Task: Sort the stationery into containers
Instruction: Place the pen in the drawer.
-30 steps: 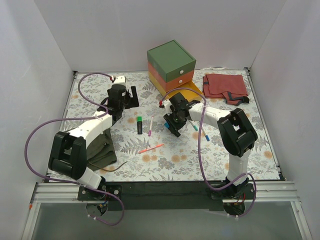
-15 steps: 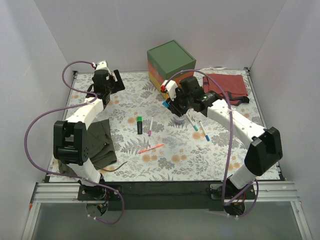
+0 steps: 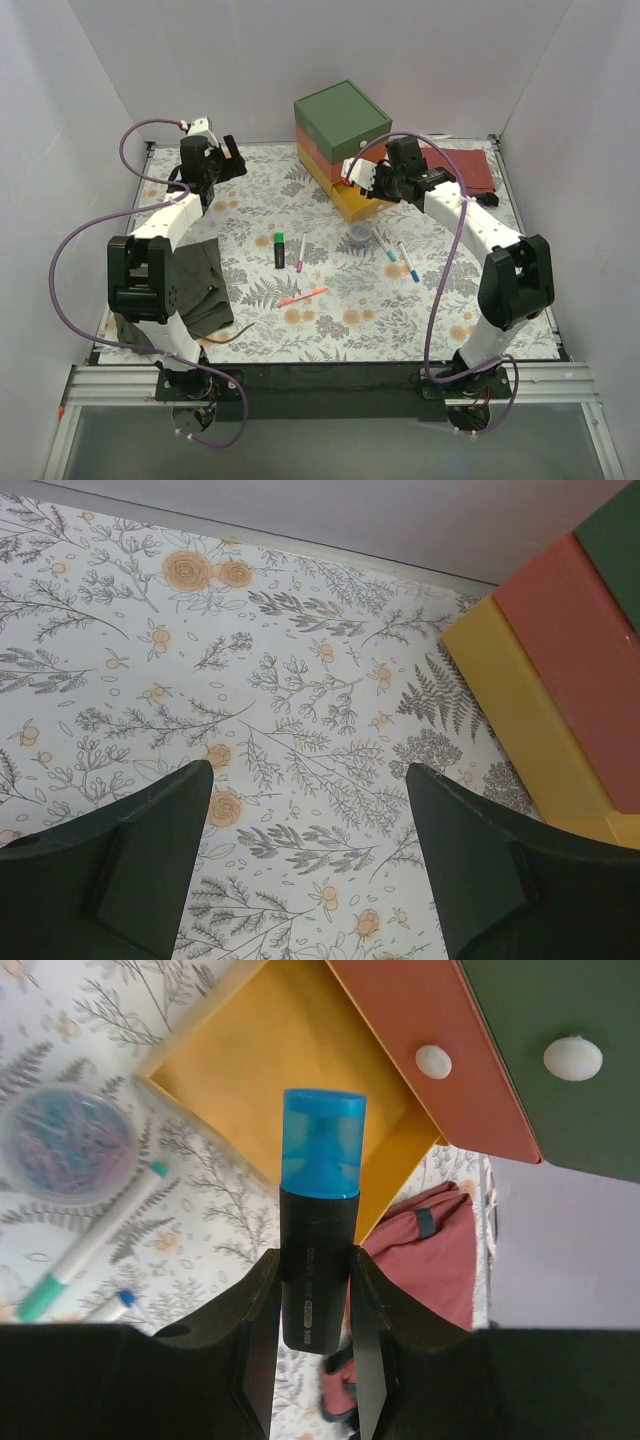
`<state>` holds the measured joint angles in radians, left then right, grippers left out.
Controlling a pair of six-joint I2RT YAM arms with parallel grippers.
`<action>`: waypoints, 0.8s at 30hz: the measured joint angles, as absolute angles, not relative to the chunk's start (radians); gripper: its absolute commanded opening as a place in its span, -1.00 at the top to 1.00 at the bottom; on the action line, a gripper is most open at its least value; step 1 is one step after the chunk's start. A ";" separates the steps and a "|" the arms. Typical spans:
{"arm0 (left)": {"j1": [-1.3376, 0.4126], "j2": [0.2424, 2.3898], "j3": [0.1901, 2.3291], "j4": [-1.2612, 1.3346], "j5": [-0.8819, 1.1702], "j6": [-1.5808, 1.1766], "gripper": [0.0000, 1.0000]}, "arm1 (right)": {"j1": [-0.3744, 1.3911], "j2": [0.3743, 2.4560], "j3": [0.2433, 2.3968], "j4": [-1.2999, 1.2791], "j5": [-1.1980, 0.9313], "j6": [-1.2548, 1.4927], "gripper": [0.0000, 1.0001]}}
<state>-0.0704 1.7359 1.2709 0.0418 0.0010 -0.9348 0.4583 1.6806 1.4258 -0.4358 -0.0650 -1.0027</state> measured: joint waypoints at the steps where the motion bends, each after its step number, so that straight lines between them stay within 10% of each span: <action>1: -0.070 1.736 1.269 0.046 0.006 -0.935 -0.57 | 0.448 1.702 1.436 -0.431 -0.059 -1.028 0.84; 17: -0.086 1.719 1.219 0.061 0.024 -0.934 -0.57 | 0.429 1.864 1.527 -0.371 -0.063 -1.240 0.64; 24: -0.088 1.717 1.219 0.061 0.024 -0.931 -0.58 | 0.426 1.889 1.526 -0.366 -0.055 -1.249 0.07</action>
<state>-0.0883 1.7168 1.2186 0.0608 0.0238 -0.9310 0.4263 1.8893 1.5265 -0.3656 -0.0551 -1.2488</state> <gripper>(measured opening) 0.789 0.401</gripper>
